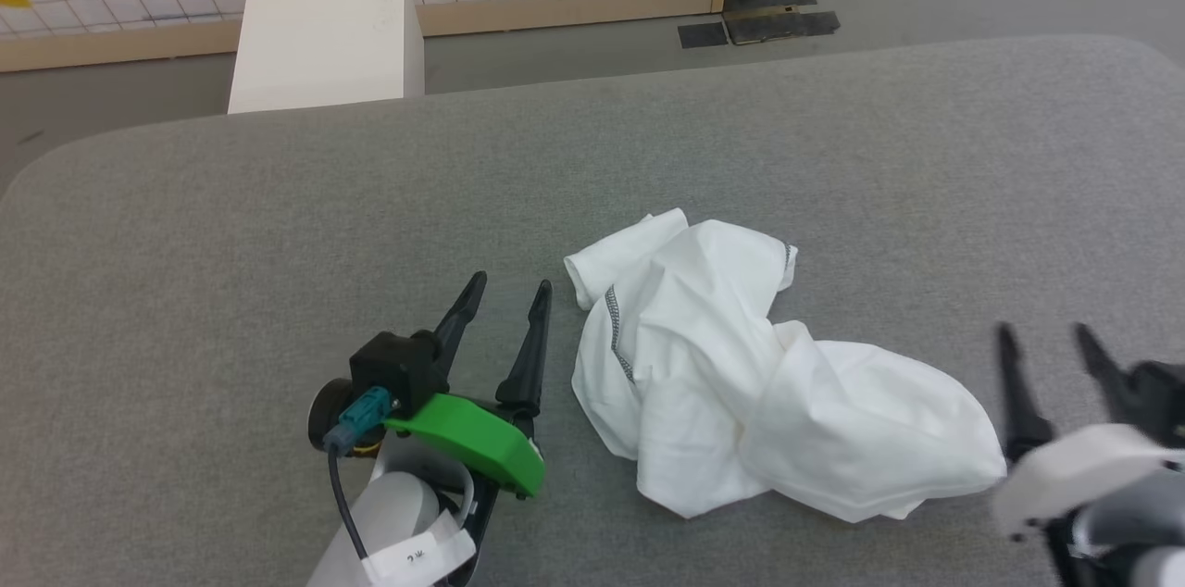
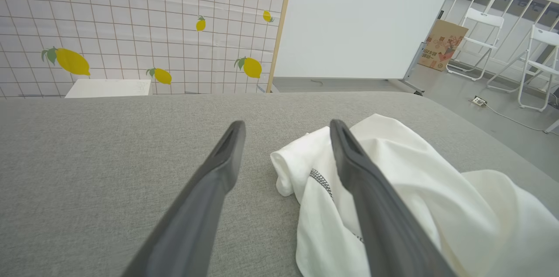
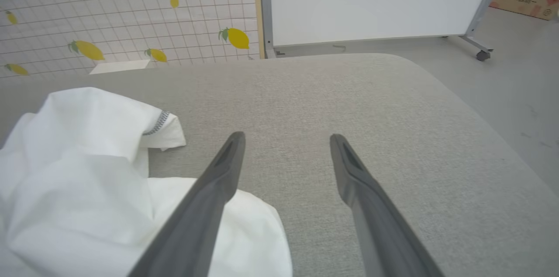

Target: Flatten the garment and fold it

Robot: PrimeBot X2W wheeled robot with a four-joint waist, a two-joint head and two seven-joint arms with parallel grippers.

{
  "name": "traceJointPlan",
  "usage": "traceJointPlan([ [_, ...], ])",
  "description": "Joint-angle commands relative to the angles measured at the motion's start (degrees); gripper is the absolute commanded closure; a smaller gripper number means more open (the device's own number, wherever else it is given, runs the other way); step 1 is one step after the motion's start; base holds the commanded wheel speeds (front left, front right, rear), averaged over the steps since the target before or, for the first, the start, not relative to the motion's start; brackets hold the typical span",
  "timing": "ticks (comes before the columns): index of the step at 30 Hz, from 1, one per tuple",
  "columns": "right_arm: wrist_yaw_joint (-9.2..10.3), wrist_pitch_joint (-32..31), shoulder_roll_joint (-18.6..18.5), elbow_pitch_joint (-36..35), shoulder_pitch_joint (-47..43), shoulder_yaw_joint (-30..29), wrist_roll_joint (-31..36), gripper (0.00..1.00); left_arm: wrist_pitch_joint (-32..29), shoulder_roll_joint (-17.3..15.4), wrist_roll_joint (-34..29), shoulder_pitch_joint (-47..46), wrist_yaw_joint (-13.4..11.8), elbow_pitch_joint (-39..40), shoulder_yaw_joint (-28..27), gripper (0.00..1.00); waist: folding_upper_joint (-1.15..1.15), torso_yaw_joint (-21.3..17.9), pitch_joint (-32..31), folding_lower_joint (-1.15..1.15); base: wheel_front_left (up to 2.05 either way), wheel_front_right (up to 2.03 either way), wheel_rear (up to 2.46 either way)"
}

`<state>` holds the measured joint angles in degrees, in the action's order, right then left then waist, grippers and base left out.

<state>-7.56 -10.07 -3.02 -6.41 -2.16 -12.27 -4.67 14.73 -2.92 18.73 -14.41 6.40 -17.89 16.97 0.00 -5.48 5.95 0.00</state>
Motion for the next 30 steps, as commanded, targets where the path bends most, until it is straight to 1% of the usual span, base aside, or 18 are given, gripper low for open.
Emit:
traceJointPlan([
  [1, 0.08, -0.3, 0.1, -1.2, 1.6, 3.4, -0.9, 0.0, 0.2, -0.1, 0.0, -0.8, -0.5, 0.2, -0.4, 0.0, 0.0, 0.4, 0.4, 0.0, 0.0, 0.0, 0.0],
  [5, 0.08, -4.1, 0.1, -1.8, 5.4, 13.5, -2.6, 0.0, 0.2, -0.1, -0.1, -1.0, -1.0, 0.8, -1.0, 0.0, 0.0, 1.3, 1.4, 0.0, 0.0, 0.0, 0.0],
  [8, 0.08, -10.4, 0.1, 2.0, 10.1, 18.8, -3.3, 0.0, 0.3, -0.1, -0.3, -0.9, -1.5, 1.5, -1.3, 0.0, 0.0, 2.4, 2.2, 0.0, 0.0, 0.0, 0.0],
  [12, 0.08, -18.1, 0.1, 9.2, 17.4, 23.1, -5.1, 0.0, 0.3, -0.1, -0.3, -1.2, -1.8, 2.2, -1.9, 0.0, 0.0, 4.4, 3.3, 0.0, 0.0, 0.0, 0.0],
  [17, 0.08, -25.4, 0.1, 18.5, 24.6, 26.0, -7.1, 0.0, 0.3, -0.1, -0.2, -1.3, -2.1, 2.7, -2.6, 0.0, 0.0, 6.7, 4.2, 0.0, 0.0, 0.0, 0.0],
  [18, 0.08, -27.1, 0.1, 20.3, 25.8, 26.1, -7.0, 0.54, 0.3, -0.1, -0.1, -1.2, -2.1, 2.7, -2.8, 0.0, 0.0, 7.1, 4.2, 0.0, 0.0, 0.0, 0.0],
  [19, 0.08, -28.3, 0.1, 21.5, 26.6, 26.5, -7.0, 0.82, 0.3, 0.0, 0.0, -1.1, -2.2, 2.7, -2.9, 0.0, 0.0, 7.5, 4.3, 0.0, 0.0, 0.0, 0.0],
  [20, 0.08, -29.1, 0.1, 22.6, 27.6, 26.6, -6.8, 1.0, 0.3, 0.0, 0.1, -0.9, -2.2, 2.7, -3.1, 0.0, 0.0, 7.9, 4.3, 0.0, 0.0, 0.0, 0.0],
  [22, 0.08, -29.0, 0.0, 23.5, 29.6, 27.1, -6.3, 1.0, 0.3, 0.0, 0.2, -0.6, -2.3, 2.6, -3.4, 0.0, 0.0, 8.4, 4.3, 0.0, 0.0, 0.0, 0.0],
  [24, 0.08, -24.8, 0.1, 22.8, 34.5, 28.3, -7.5, 1.0, 0.3, 0.0, 0.3, 0.1, -2.6, 2.8, -4.5, 0.0, 0.0, 8.7, 3.8, 0.0, 0.0, 0.0, 0.0],
  [30, 0.08, -15.0, 0.1, 22.4, 45.0, 28.7, -6.8, 1.0, 0.3, 0.0, 0.0, 1.3, -2.8, 3.5, -6.4, 0.0, 0.0, 8.7, 2.3, 0.0, 0.0, 0.0, 0.0],
])
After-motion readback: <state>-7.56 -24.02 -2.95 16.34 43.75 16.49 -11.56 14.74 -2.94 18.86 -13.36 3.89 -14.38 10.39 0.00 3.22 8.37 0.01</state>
